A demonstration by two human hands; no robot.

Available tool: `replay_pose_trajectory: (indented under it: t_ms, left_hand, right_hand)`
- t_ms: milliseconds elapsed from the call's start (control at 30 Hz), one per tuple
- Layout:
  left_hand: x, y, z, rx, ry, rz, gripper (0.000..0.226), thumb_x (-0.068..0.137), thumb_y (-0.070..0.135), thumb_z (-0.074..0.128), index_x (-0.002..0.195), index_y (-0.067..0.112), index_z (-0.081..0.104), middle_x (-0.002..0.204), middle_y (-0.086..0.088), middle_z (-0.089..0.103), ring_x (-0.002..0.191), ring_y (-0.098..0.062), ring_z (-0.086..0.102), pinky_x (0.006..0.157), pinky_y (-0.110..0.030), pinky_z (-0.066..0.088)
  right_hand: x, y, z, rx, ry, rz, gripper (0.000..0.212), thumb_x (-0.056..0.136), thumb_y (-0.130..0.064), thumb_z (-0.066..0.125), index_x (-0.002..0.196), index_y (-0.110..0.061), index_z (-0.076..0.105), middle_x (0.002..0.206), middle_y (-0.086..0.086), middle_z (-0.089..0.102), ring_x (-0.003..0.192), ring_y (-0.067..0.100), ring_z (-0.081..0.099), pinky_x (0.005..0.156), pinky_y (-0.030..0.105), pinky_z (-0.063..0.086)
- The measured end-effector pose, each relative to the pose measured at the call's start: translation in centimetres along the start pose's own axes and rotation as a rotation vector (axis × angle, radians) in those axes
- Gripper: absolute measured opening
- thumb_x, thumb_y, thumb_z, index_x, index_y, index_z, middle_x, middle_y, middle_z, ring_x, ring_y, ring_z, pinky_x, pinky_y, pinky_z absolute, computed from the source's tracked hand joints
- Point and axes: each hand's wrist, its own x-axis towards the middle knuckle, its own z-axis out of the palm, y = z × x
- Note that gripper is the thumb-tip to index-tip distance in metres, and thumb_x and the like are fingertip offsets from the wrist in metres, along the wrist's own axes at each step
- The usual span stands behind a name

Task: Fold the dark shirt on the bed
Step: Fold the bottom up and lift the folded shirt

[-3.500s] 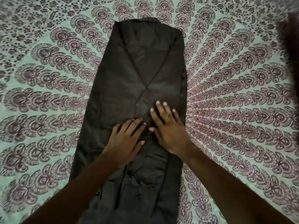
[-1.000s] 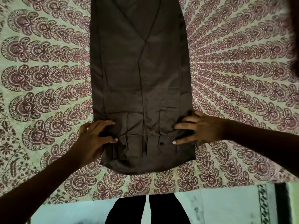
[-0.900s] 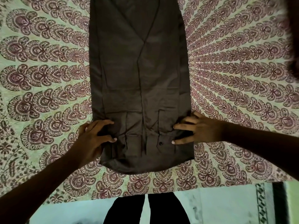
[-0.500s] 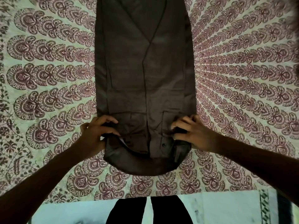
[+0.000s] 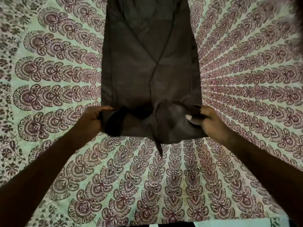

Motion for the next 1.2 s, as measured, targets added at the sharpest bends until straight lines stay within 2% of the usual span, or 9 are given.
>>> replay_pose_trajectory:
  t_ms: [67, 133, 267, 333, 433, 567, 767, 1033, 1200]
  left_hand:
    - [0.8, -0.3, -0.4, -0.058, 0.003, -0.050, 0.076, 0.093, -0.020, 0.051, 0.066, 0.044, 0.081, 0.068, 0.023, 0.074, 0.076, 0.000, 0.070, 0.065, -0.012, 0.054]
    - [0.8, -0.3, -0.5, -0.051, -0.024, -0.065, 0.065, 0.091, -0.009, 0.065, 0.069, 0.051, 0.079, 0.073, 0.022, 0.076, 0.073, 0.007, 0.070, 0.068, -0.016, 0.055]
    - [1.4, -1.0, -0.1, -0.055, 0.027, -0.102, 0.018, 0.091, 0.013, 0.074, 0.075, 0.018, 0.079, 0.076, 0.012, 0.078, 0.076, -0.001, 0.073, 0.073, -0.023, 0.058]
    - [1.9, -0.7, -0.3, -0.121, 0.072, -0.124, 0.021, 0.084, 0.022, 0.084, 0.085, 0.003, 0.076, 0.092, -0.002, 0.081, 0.094, -0.018, 0.076, 0.089, -0.037, 0.058]
    - [2.9, 0.8, -0.7, -0.190, 0.128, -0.103, 0.011, 0.080, 0.028, 0.083, 0.090, 0.024, 0.083, 0.103, -0.001, 0.081, 0.105, -0.023, 0.075, 0.097, -0.040, 0.055]
    - [5.3, 3.0, -1.0, -0.313, 0.221, -0.071, 0.013, 0.092, 0.024, 0.070, 0.100, 0.022, 0.080, 0.110, 0.004, 0.080, 0.108, -0.016, 0.074, 0.093, -0.031, 0.054]
    - [9.6, 1.6, -0.6, -0.208, 0.317, -0.287, 0.012, 0.098, 0.027, 0.070, 0.090, 0.019, 0.075, 0.079, 0.012, 0.079, 0.090, -0.018, 0.073, 0.077, -0.028, 0.055]
    - [10.8, 1.1, -0.1, -0.137, 0.402, -0.290, 0.018, 0.099, 0.024, 0.070, 0.111, 0.012, 0.075, 0.095, 0.004, 0.074, 0.089, -0.018, 0.071, 0.085, -0.033, 0.054]
    - [10.8, 1.4, 0.1, 0.083, 0.477, -0.226, 0.036, 0.093, 0.038, 0.075, 0.103, 0.003, 0.076, 0.099, -0.016, 0.078, 0.094, -0.035, 0.074, 0.092, -0.055, 0.059]
  right_hand:
    - [0.2, -0.2, 0.3, 0.008, -0.050, -0.001, 0.024, 0.091, 0.008, 0.069, 0.094, -0.017, 0.072, 0.084, -0.018, 0.074, 0.084, -0.005, 0.067, 0.076, 0.010, 0.049]
    - [0.4, 0.0, 0.8, 0.050, -0.050, 0.021, 0.028, 0.086, 0.007, 0.074, 0.098, -0.018, 0.074, 0.089, -0.015, 0.079, 0.088, -0.001, 0.072, 0.077, 0.012, 0.052]
    - [1.5, 0.4, 1.2, 0.096, 0.098, 0.048, 0.022, 0.078, 0.003, 0.083, 0.088, -0.015, 0.076, 0.085, -0.006, 0.080, 0.080, 0.006, 0.075, 0.070, 0.021, 0.058]
    - [2.3, -0.3, 0.7, 0.088, 0.162, 0.010, 0.023, 0.075, 0.003, 0.085, 0.084, -0.017, 0.077, 0.085, -0.002, 0.081, 0.079, 0.012, 0.076, 0.072, 0.028, 0.062]
    - [3.4, -2.0, -0.5, 0.163, 0.214, -0.078, 0.029, 0.074, 0.005, 0.083, 0.079, -0.023, 0.080, 0.090, 0.000, 0.081, 0.086, 0.016, 0.077, 0.077, 0.031, 0.063]
    - [5.7, -4.2, -2.1, 0.242, 0.344, -0.157, 0.029, 0.080, 0.008, 0.079, 0.097, -0.015, 0.077, 0.098, -0.002, 0.081, 0.098, 0.018, 0.076, 0.084, 0.030, 0.062]
    - [11.7, -3.1, -2.9, 0.174, 0.406, -0.042, 0.037, 0.087, 0.012, 0.070, 0.107, -0.018, 0.077, 0.100, -0.006, 0.080, 0.103, 0.017, 0.074, 0.098, 0.040, 0.060]
    - [13.8, -2.2, -4.0, 0.170, 0.502, -0.044, 0.038, 0.085, 0.015, 0.071, 0.114, -0.010, 0.073, 0.103, -0.003, 0.078, 0.094, 0.007, 0.073, 0.095, 0.030, 0.059]
    - [14.5, -2.1, -4.1, 0.154, 0.603, -0.010, 0.032, 0.085, 0.012, 0.072, 0.112, -0.005, 0.074, 0.100, 0.003, 0.078, 0.094, 0.013, 0.075, 0.094, 0.031, 0.060]
